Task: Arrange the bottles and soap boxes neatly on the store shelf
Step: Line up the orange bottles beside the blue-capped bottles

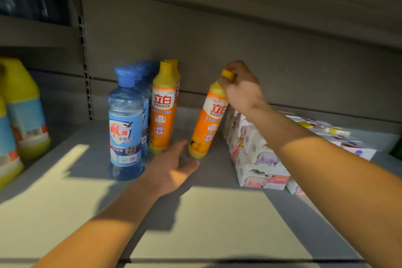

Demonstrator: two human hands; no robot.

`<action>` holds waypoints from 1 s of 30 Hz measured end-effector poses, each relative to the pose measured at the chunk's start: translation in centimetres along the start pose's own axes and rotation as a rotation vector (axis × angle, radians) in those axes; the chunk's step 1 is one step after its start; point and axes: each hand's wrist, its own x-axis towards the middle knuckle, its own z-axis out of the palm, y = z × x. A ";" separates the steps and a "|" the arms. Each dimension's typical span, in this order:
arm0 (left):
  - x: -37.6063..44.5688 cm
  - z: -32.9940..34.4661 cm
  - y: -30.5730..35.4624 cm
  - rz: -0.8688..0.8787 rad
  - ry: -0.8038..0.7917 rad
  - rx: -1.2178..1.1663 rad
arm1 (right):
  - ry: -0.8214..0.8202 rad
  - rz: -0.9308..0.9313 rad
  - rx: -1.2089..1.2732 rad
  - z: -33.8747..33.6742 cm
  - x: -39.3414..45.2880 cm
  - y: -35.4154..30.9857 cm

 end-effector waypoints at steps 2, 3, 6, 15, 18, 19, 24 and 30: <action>-0.4 -0.1 1.2 0.002 0.045 -0.177 | 0.009 -0.030 0.013 -1.1 -1.2 -1.6; -0.7 -0.1 1.9 -0.011 0.057 -0.246 | 0.012 -0.047 0.013 -1.5 -1.8 -2.2; -2.2 0.0 3.0 -0.026 0.087 -0.356 | 0.011 -0.057 0.045 -2.6 -3.4 -4.1; -7.4 -1.0 3.2 -0.282 -0.024 -0.931 | -0.274 0.480 0.764 0.1 -10.1 -1.9; -8.3 -1.4 3.4 -0.376 -0.132 -1.041 | -0.373 0.599 0.838 3.6 -13.0 0.0; -8.5 -1.4 3.4 -0.384 -0.157 -1.058 | -0.359 0.663 0.881 4.6 -13.7 0.3; -8.2 -1.0 2.8 -0.337 -0.213 -1.067 | -0.247 0.871 1.042 7.2 -14.9 2.2; -7.8 -0.8 2.1 -0.335 -0.198 -1.068 | -0.241 0.883 1.037 8.0 -14.4 3.1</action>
